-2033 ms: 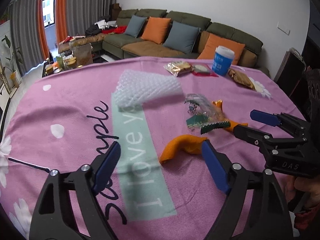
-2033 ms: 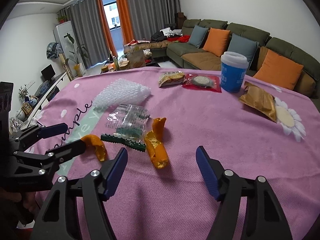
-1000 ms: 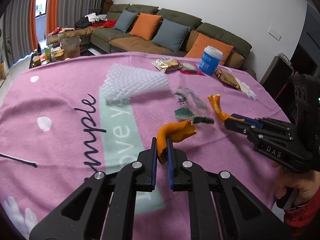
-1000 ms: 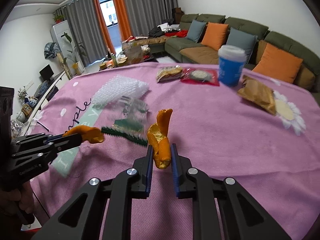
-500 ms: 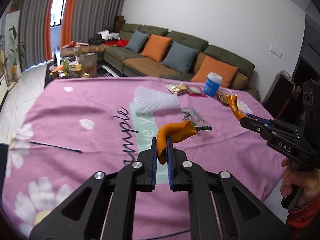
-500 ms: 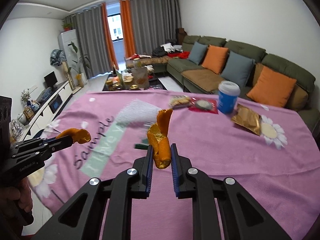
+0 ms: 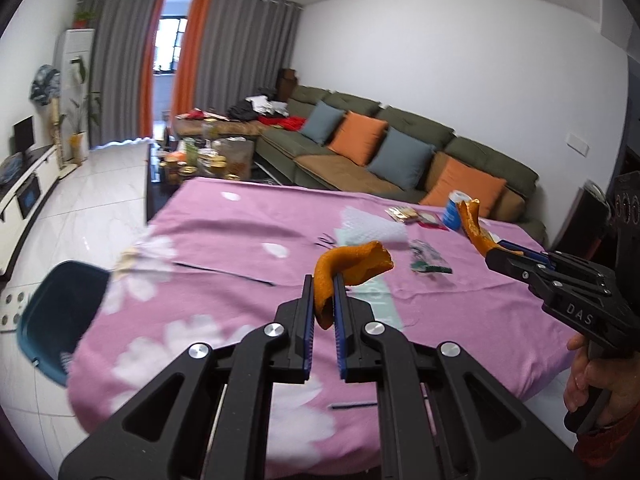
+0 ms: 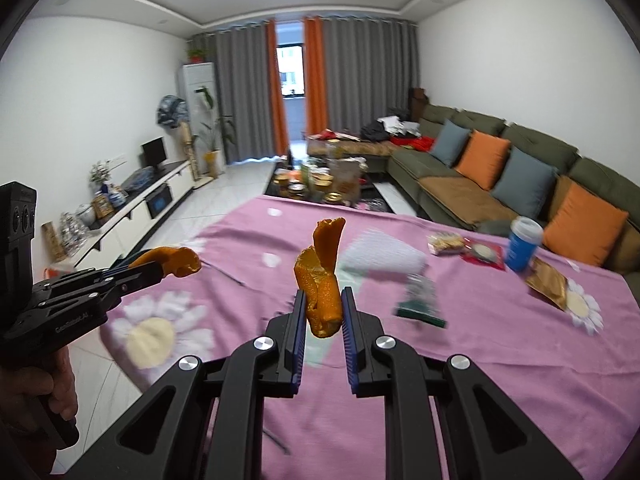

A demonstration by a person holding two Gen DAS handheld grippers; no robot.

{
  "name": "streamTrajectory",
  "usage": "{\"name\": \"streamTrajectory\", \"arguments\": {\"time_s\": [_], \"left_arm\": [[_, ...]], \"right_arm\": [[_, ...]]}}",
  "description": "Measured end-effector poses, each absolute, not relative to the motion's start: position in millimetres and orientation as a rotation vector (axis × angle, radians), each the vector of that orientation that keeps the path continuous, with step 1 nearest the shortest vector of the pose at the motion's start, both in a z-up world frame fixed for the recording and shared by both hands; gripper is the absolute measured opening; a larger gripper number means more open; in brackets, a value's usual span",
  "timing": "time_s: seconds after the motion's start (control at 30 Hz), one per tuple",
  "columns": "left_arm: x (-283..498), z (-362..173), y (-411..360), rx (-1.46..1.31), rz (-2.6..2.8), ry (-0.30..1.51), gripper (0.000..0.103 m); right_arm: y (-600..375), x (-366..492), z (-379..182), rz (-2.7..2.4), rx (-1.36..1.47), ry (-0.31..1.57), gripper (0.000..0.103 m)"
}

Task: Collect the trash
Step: 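Carry both orange peels over the teal bin and open both tools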

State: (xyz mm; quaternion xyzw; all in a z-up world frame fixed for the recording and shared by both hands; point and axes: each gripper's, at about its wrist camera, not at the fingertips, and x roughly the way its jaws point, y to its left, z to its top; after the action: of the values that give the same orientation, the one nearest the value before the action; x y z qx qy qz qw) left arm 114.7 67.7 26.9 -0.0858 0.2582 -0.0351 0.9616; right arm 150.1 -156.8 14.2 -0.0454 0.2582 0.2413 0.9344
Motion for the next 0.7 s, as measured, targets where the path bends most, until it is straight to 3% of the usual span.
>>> {"name": "streamTrajectory", "arguments": {"time_s": [0.7], "left_arm": [[-14,62,148,-0.215,0.198,0.392,0.009]], "right_arm": [[-56,90,23,0.759,-0.183,0.48,0.015]]}}
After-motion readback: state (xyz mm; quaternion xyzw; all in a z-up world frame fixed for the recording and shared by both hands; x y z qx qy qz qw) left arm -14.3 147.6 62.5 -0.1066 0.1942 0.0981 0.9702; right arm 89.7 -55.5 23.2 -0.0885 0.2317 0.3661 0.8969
